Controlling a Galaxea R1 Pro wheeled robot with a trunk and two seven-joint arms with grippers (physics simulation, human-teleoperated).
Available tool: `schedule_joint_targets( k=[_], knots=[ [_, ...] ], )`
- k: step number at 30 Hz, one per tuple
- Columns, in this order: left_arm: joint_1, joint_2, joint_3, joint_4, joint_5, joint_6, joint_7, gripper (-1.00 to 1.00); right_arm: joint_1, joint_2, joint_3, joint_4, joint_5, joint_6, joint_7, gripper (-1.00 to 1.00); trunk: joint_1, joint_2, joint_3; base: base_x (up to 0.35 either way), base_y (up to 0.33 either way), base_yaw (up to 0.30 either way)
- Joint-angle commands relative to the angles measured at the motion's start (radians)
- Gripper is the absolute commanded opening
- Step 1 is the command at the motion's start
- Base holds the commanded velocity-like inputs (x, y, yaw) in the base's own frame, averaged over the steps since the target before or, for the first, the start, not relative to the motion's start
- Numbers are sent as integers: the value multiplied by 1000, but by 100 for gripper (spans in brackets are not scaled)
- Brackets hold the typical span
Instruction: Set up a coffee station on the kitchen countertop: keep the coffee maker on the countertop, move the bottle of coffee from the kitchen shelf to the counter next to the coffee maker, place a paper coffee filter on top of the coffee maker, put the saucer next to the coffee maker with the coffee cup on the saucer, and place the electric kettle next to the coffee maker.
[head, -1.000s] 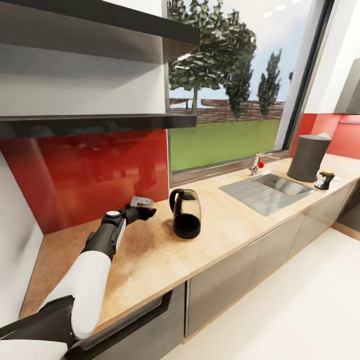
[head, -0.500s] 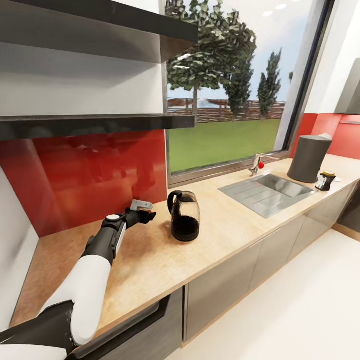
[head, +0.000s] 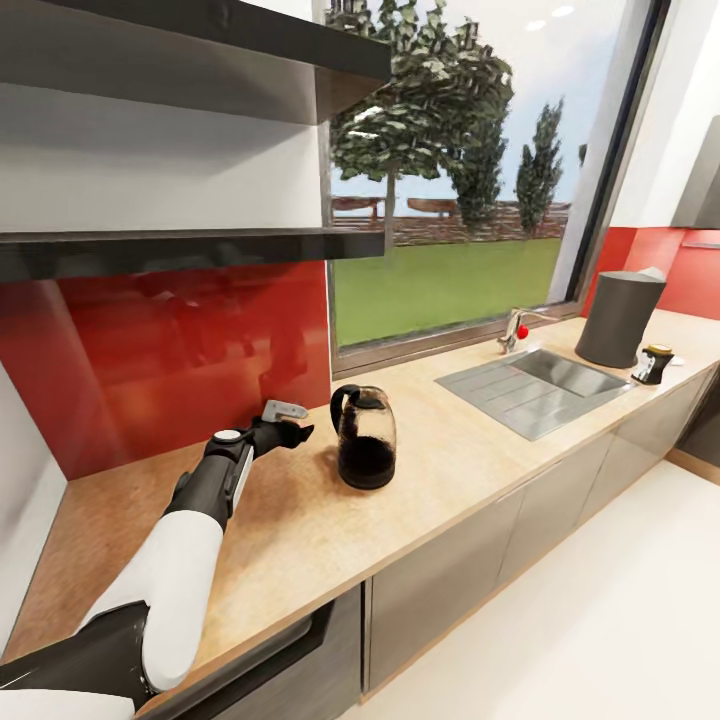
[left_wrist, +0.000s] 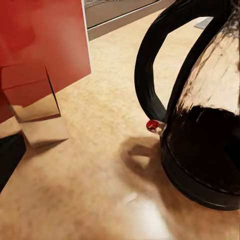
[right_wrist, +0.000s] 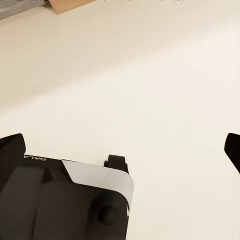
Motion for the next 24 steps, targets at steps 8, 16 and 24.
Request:
schedule_joint_targets(
  k=[8,16,24],
  knots=[
    [-1,-3,8,0,-6,4,-9,100,-1,0,9,0,-9,0,-3,100,1,-2,-2,213,-19,0],
    [16,-6,1,6,-5,4,-12,100,-1,0,9,0,-8,0,-3,100,1,-2,-2,62,-19,0],
    [28,-9,-12,7,-3,4,-12,100,-1,-1,8,1,-8,0,-3,100,1,-2,-2,101,-65,0]
  ],
)
